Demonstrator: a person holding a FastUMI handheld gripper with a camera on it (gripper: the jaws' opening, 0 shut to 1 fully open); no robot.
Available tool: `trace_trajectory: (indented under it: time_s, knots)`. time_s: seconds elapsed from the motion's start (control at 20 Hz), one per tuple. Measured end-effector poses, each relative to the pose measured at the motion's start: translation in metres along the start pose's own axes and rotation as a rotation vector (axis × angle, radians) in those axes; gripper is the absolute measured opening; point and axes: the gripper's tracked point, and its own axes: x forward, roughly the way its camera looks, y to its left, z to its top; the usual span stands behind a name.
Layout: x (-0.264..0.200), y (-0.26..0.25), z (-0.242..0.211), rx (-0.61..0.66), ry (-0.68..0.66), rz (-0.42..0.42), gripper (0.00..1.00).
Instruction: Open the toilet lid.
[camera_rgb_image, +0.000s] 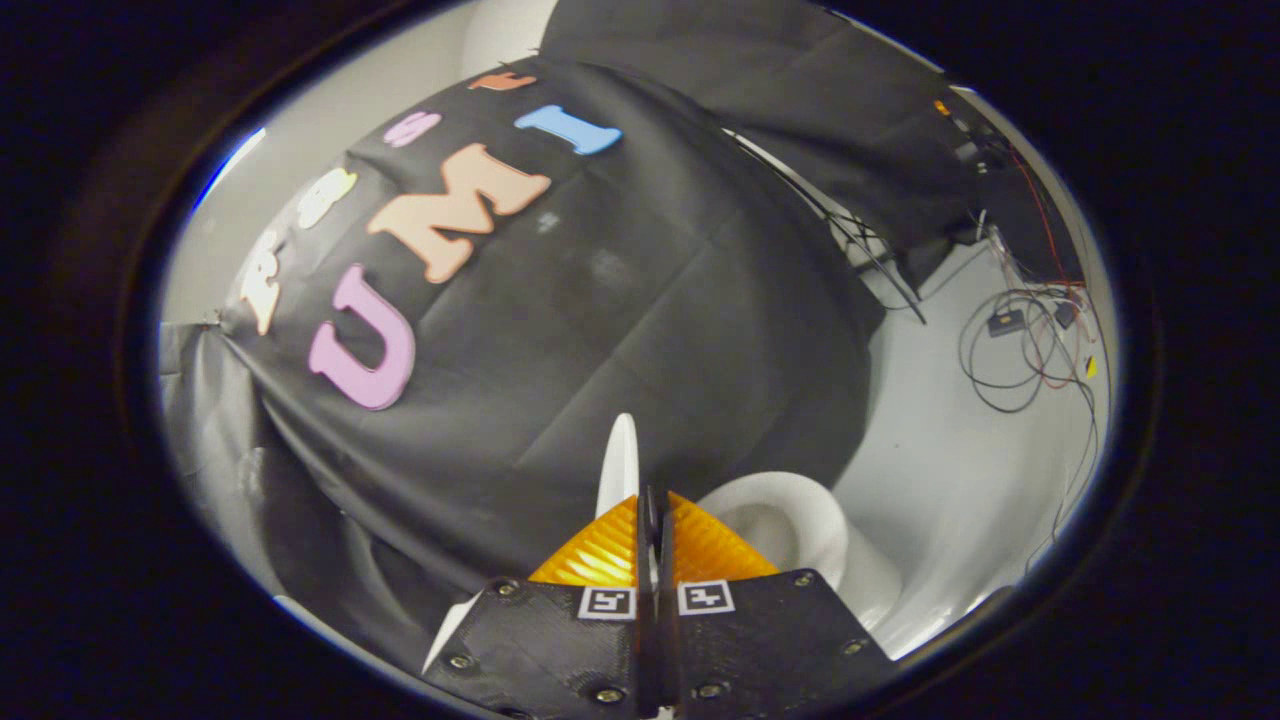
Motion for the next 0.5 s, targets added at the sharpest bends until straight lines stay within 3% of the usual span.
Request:
trace_trajectory:
  time_s: [0.25,0.5]
  knots:
    - [-0.014,0.062,-0.004,-0.066,-0.036,0.062,0.01]
    - [-0.018,0.099,-0.011,-0.177,-0.010,0.054,0.02]
